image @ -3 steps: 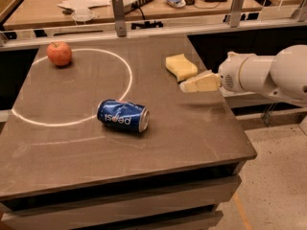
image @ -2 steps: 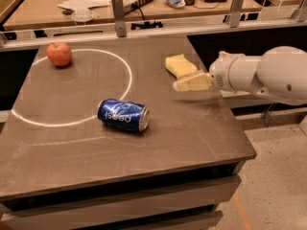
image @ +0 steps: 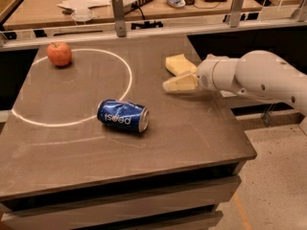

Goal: Move sponge near apple

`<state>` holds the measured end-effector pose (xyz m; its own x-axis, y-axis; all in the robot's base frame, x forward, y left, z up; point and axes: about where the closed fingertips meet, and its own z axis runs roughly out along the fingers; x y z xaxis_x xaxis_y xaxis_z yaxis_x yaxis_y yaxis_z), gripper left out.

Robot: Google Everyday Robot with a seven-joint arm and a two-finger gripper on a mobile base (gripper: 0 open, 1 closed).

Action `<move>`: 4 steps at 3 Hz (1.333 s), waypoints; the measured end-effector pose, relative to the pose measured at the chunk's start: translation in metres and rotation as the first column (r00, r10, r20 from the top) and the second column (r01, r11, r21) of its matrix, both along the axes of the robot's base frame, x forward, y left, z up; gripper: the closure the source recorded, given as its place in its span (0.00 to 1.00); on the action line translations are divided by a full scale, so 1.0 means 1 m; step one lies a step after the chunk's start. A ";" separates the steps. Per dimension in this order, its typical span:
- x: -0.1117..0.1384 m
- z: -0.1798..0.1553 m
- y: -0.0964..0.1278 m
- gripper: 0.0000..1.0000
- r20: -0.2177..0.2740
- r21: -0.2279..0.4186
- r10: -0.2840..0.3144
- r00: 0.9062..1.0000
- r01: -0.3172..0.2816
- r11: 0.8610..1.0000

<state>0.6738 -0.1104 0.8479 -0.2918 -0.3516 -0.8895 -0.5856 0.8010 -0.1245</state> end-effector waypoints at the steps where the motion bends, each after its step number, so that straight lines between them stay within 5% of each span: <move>1: 0.002 -0.010 0.009 0.33 -0.037 0.036 0.007 0.999 -0.005 0.999; 3: 0.005 -0.003 0.017 0.79 -0.026 0.034 0.041 0.999 -0.041 0.999; 4: 0.032 0.019 0.077 1.00 0.045 -0.042 0.310 0.950 -0.308 0.950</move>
Offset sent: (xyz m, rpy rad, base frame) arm -0.0004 0.0037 -0.0128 0.0592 0.0635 -0.0241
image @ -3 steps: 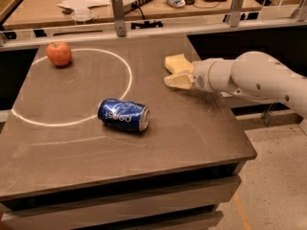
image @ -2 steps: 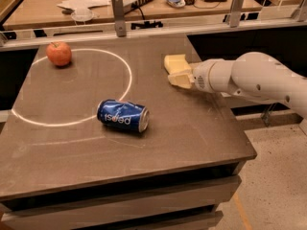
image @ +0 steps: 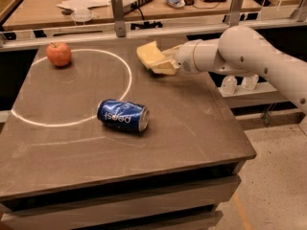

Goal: Move sponge near apple

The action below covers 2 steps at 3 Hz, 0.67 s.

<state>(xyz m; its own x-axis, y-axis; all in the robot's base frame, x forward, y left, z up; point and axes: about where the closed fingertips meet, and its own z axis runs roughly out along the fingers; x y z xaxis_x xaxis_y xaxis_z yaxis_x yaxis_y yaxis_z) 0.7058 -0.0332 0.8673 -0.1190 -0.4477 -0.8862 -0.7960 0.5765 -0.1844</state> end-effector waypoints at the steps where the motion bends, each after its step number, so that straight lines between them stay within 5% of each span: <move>1: 0.024 0.017 0.051 1.00 0.015 -0.042 0.217 0.976 -0.216 0.976; 2: 0.036 0.021 0.101 1.00 -0.029 -0.061 0.380 0.925 -0.381 0.923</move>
Offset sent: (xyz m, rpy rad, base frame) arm 0.0434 0.1221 0.0341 -0.0728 0.0323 0.5253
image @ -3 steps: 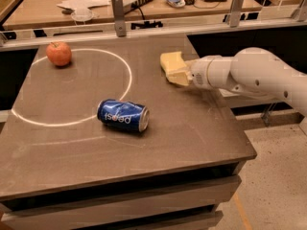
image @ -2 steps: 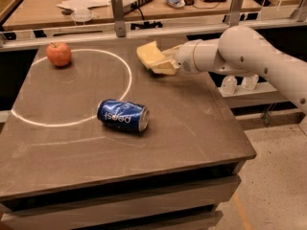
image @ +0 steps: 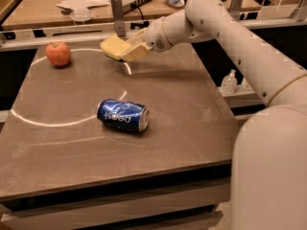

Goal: Move sponge near apple

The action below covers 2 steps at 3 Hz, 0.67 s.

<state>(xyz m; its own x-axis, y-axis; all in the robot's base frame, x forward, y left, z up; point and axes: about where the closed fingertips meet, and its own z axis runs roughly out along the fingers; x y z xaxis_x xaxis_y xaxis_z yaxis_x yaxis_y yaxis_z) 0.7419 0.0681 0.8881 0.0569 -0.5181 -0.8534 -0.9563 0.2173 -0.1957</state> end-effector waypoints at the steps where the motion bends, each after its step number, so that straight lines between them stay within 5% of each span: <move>1: 0.003 -0.006 0.029 1.00 -0.036 -0.033 0.068 0.997 -0.069 0.997; 2: -0.001 -0.013 0.064 0.74 -0.112 -0.063 0.042 0.993 -0.049 0.997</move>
Offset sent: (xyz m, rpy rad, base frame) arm -0.0037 0.0835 -0.0204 -0.0928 0.1853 0.0107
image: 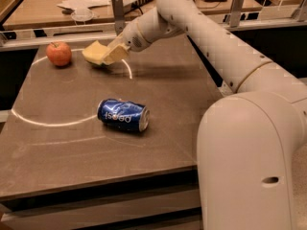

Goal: Move sponge near apple

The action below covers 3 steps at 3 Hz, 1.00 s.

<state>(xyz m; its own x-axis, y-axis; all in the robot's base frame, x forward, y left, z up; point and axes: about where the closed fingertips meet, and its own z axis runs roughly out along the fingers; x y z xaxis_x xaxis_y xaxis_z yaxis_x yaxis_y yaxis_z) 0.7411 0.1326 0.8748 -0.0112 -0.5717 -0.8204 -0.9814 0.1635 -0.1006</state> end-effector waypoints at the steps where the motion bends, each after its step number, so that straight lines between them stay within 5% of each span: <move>1: -0.003 -0.008 0.023 0.43 -0.054 -0.009 -0.048 0.997 0.048 0.999; 3: -0.010 -0.012 0.029 0.00 -0.089 -0.005 -0.109 0.990 0.109 0.994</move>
Offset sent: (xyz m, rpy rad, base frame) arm -0.0089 0.0346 -0.0131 -0.0088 0.1039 -0.1205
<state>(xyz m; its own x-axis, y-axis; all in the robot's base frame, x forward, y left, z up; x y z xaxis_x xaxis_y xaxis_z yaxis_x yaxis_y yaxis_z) 0.7307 0.1620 0.8625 -0.1468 -0.5628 -0.8135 -0.9627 0.2702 -0.0131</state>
